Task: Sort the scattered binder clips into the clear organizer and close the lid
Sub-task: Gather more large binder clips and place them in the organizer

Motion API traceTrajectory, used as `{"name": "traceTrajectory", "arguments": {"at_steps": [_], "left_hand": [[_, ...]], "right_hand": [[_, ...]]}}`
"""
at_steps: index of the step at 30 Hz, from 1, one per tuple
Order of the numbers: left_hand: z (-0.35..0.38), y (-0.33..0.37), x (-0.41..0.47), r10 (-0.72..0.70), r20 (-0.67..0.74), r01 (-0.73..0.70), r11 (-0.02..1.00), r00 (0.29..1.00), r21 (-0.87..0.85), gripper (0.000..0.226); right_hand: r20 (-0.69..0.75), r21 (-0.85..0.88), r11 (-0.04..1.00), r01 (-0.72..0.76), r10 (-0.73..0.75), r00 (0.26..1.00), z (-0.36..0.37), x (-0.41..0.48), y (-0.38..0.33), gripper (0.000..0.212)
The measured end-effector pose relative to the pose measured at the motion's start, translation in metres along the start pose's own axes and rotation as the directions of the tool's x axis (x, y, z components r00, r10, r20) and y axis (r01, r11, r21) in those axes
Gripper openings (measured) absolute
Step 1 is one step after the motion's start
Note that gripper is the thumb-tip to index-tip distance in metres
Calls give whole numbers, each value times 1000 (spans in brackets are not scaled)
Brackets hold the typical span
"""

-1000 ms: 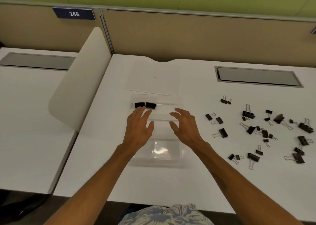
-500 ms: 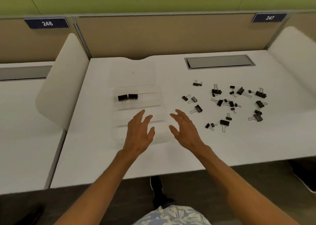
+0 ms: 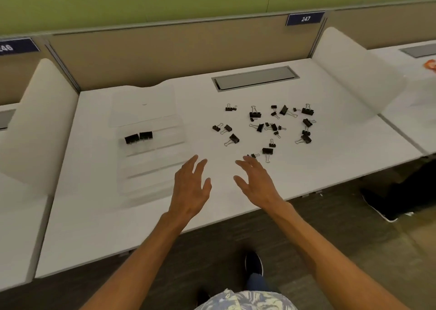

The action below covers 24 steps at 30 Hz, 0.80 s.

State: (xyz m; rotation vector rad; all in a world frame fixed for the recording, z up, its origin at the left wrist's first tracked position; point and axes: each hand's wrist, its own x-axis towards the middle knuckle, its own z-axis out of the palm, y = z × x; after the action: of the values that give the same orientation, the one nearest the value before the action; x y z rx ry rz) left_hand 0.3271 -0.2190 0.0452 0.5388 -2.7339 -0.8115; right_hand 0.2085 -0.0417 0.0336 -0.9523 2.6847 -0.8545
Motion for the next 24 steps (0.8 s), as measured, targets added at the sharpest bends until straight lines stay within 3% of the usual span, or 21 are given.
{"name": "traceTrajectory", "arguments": {"at_steps": [7,24], "left_hand": [[40,50,35,1,9,-1,1000,1000,-21,51],[140,167,126,-163,-58,158,984,985,-86,50]], "right_hand": [[5,19,999,-32,32,999,-41,15,57,51],[60,50,992,115,-118,991,-145,86,207,48]]}}
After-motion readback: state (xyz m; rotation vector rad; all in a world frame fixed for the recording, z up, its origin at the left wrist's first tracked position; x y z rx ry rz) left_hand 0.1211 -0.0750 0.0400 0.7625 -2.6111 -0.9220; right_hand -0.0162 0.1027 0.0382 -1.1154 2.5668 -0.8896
